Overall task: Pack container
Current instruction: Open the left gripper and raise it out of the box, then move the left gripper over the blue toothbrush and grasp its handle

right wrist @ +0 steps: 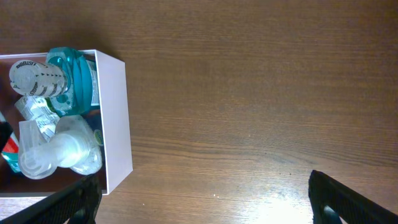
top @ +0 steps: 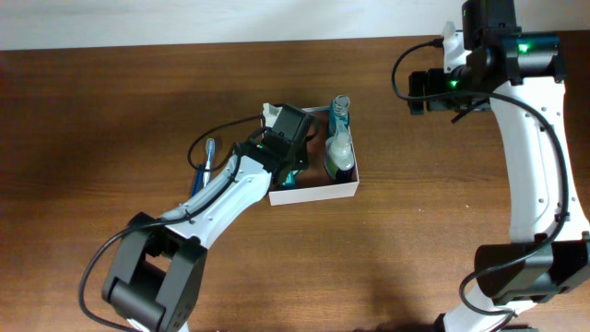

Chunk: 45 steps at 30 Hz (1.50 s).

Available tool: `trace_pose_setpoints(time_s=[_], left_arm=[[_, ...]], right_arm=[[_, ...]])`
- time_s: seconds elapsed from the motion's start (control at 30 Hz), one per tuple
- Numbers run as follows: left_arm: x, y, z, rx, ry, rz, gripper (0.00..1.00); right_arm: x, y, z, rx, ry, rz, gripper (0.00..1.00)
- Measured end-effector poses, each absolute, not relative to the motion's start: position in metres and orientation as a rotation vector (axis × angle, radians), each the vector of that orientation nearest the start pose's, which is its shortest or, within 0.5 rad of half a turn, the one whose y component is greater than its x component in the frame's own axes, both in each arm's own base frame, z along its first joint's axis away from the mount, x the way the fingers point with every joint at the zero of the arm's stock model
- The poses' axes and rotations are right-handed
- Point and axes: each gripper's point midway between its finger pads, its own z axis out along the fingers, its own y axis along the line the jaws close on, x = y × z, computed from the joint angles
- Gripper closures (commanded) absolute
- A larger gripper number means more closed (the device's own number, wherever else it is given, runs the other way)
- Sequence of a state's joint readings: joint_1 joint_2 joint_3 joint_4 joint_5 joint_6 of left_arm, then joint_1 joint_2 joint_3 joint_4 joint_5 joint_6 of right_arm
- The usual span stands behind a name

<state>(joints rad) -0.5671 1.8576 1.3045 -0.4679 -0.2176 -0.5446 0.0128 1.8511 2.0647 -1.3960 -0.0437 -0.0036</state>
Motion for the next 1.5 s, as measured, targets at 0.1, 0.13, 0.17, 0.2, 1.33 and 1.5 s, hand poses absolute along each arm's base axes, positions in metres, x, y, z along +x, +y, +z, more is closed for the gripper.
trace_pose_setpoints(time_s=[0.1,0.13,0.17,0.2,1.33,1.5], left_arm=[[0.409,-0.216,0.081,-0.048,2.565,-0.139,0.82],[0.409,-0.216,0.081,-0.048,2.565,-0.139,0.78],[0.409,-0.216,0.081,-0.049,2.565,-0.139,0.75],[0.409,-0.216,0.081,-0.051,2.565,-0.14,0.75],[0.38,-0.049,0.178,-0.273,2.571,0.184,0.56],[0.388,-0.045,0.157,-0.171,2.637,0.166,0.56]], right_arm=[[0.413,0.013,0.25,-0.034,2.753,0.063,0.02],[0.413,0.013,0.25,-0.034,2.753,0.063,0.02],[0.413,0.013,0.25,-0.035,2.753,0.063,0.02],[0.413,0.013,0.25,-0.033,2.753,0.063,0.02],[0.413,0.013,0.25,-0.035,2.753,0.063,0.02],[0.413,0.013,0.25,-0.035,2.752,0.062,0.01]])
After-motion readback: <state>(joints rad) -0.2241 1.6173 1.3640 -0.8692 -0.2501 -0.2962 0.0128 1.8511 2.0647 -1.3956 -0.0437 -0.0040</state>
